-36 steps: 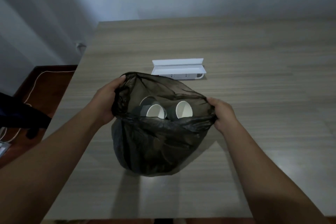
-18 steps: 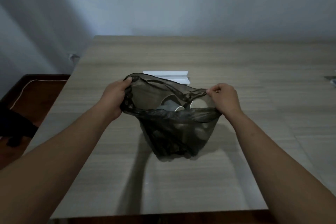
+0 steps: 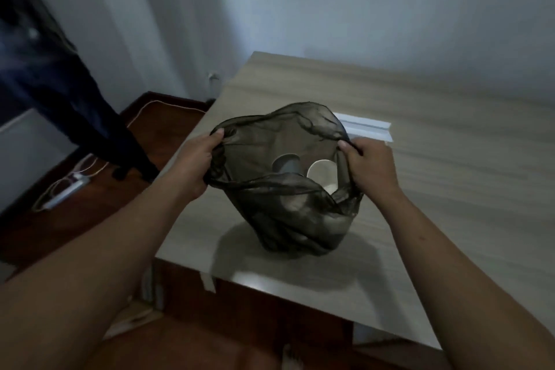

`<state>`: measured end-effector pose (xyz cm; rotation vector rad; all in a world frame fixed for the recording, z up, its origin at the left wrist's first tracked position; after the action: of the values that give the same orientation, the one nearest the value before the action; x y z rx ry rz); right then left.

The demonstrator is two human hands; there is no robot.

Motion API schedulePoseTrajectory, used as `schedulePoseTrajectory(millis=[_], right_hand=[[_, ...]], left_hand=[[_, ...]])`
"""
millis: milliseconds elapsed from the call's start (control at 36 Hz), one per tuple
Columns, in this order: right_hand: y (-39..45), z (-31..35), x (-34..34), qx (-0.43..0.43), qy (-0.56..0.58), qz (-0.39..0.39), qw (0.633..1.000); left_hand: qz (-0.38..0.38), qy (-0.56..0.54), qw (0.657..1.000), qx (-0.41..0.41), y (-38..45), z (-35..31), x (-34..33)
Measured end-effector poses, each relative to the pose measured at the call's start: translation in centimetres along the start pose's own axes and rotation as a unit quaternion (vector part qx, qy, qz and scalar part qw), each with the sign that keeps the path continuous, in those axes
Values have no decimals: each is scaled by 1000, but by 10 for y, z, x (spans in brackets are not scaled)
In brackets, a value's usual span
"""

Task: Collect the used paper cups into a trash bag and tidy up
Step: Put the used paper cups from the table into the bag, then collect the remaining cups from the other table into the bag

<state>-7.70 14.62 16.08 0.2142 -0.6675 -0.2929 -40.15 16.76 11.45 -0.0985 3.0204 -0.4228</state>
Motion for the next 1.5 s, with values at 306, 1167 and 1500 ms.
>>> schedulePoseTrajectory(millis=[306, 1167, 1500], right_hand=[[-101, 156, -151, 67, 45, 96, 992], [-601, 623, -607, 360, 100, 597, 710], [-824, 766, -674, 442, 115, 656, 600]], left_hand=[[-169, -77, 983, -4, -156, 36, 240], [-615, -263, 743, 15, -656, 197, 733], [-687, -269, 675, -12, -842, 233, 853]])
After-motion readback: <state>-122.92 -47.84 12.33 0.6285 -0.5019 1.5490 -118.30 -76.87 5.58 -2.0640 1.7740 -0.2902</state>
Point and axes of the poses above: each hand's wrist, its own y-axis towards the middle knuckle, its own x-axis out of the back of the hand, z = x × y, the point moved 9 cm from there along y, towards the middle knuckle, and after that the axes turned 7 degrees about y, right-handed, at the moved point
